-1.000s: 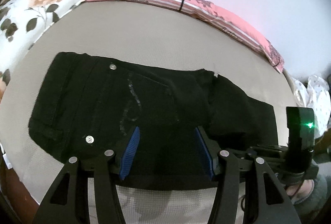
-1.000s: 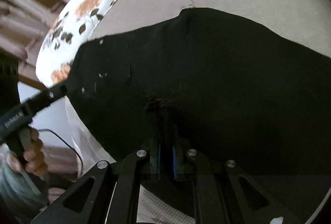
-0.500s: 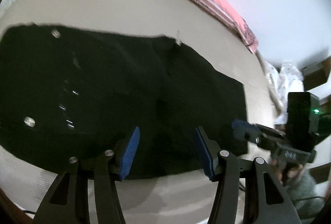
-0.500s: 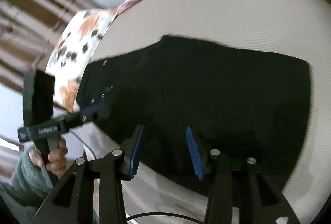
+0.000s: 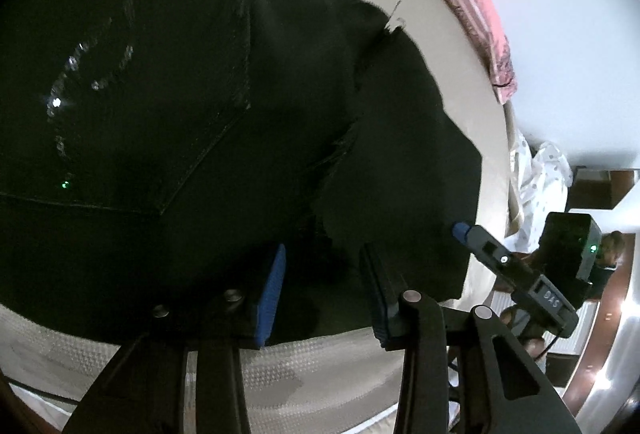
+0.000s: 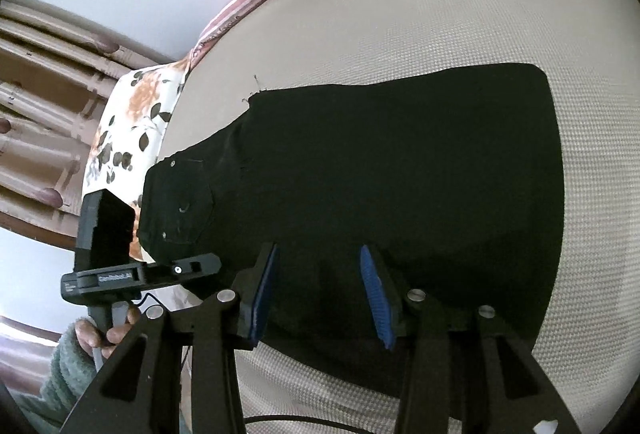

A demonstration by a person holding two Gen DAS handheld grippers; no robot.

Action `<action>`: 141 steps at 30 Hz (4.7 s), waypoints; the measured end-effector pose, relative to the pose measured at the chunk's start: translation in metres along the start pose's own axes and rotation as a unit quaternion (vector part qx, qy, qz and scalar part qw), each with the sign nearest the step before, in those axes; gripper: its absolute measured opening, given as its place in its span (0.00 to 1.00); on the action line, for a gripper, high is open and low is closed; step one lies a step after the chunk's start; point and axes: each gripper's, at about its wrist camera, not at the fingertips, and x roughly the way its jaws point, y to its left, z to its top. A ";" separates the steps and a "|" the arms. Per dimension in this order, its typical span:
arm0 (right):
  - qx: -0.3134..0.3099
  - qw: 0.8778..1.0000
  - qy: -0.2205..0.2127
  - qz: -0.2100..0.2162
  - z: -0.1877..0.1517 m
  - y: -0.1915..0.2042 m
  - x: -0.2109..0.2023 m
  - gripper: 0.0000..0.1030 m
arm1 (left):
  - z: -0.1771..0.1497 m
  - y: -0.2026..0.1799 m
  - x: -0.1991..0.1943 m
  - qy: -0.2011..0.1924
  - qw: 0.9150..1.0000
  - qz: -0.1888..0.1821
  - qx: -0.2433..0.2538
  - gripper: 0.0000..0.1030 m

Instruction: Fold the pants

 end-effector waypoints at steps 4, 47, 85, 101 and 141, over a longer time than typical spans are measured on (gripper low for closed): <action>0.004 1.000 -0.002 0.004 0.000 -0.003 0.000 0.39 | 0.002 0.002 0.003 0.002 1.000 -0.013 -0.004 0.38; -0.074 0.980 -0.074 -0.168 0.037 -0.007 -0.027 0.43 | -0.014 -0.053 -0.017 -0.111 0.960 0.152 0.209 0.32; -0.094 0.978 -0.005 -0.188 -0.034 0.001 -0.004 0.47 | -0.022 -0.044 0.006 -0.114 0.940 0.199 0.254 0.36; -0.195 0.972 0.075 -0.106 -0.062 0.096 0.062 0.51 | -0.050 0.069 -0.167 -0.234 0.955 0.175 0.049 0.45; -0.129 0.984 0.075 -0.094 -0.029 0.115 0.087 0.54 | -0.019 0.234 -0.143 -0.200 0.935 -0.191 -0.222 0.46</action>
